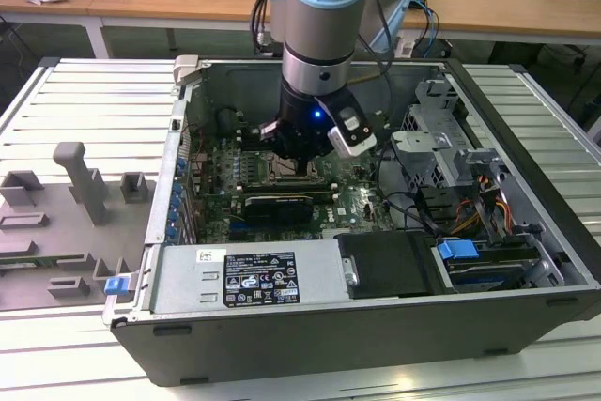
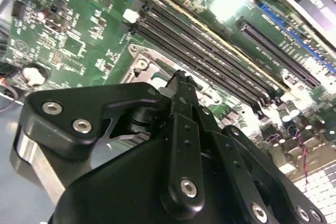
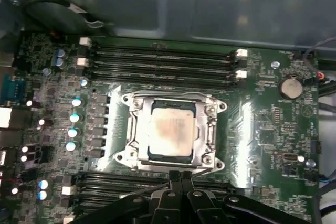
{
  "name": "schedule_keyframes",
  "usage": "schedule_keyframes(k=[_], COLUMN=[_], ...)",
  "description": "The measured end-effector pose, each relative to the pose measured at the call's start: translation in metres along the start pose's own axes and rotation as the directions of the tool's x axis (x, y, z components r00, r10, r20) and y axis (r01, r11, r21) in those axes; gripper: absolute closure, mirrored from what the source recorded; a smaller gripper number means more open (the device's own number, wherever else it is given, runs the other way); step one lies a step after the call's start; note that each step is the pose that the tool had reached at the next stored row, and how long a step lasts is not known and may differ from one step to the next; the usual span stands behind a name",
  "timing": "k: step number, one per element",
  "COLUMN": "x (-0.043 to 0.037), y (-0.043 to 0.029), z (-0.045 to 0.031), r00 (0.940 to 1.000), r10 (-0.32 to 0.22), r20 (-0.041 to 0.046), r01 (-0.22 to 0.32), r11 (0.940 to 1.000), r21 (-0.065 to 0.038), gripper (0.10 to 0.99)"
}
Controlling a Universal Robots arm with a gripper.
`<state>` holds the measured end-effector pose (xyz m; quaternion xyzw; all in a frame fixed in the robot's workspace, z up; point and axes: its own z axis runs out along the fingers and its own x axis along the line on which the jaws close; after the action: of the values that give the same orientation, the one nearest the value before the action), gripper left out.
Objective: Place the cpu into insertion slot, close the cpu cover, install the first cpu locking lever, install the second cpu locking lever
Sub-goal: 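Install the second cpu locking lever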
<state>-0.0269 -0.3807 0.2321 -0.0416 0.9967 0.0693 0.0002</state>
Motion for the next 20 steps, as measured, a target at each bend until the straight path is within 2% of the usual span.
schedule_keyframes(k=[2, 4, 12, 16, 17, 20], x=[0.0042, 0.0150, 0.0157, 0.0160, 0.0169, 0.0215], y=[-0.0006, -0.0008, -0.0028, -0.0035, -0.0039, -0.0076], z=[0.0006, 0.0021, 0.0034, 0.0092, 0.0110, 0.0122], r00=[1.0000, 0.9999, 0.9999, 0.9999, 0.9999, 0.9998], r10=[-0.005, -0.015, -0.015, -0.016, -0.016, -0.019], r20=[-0.0006, -0.0016, -0.0016, -0.0016, -0.0015, 0.0002], r01=[0.005, 0.015, 0.015, 0.016, 0.016, 0.019], r11=[1.0000, 0.9999, 0.9999, 0.9999, 0.9998, 0.9993], r21=[-0.003, -0.005, -0.007, -0.007, -0.010, -0.031], gripper=[0.980, 0.980, 0.980, 0.980, 0.980, 0.980])
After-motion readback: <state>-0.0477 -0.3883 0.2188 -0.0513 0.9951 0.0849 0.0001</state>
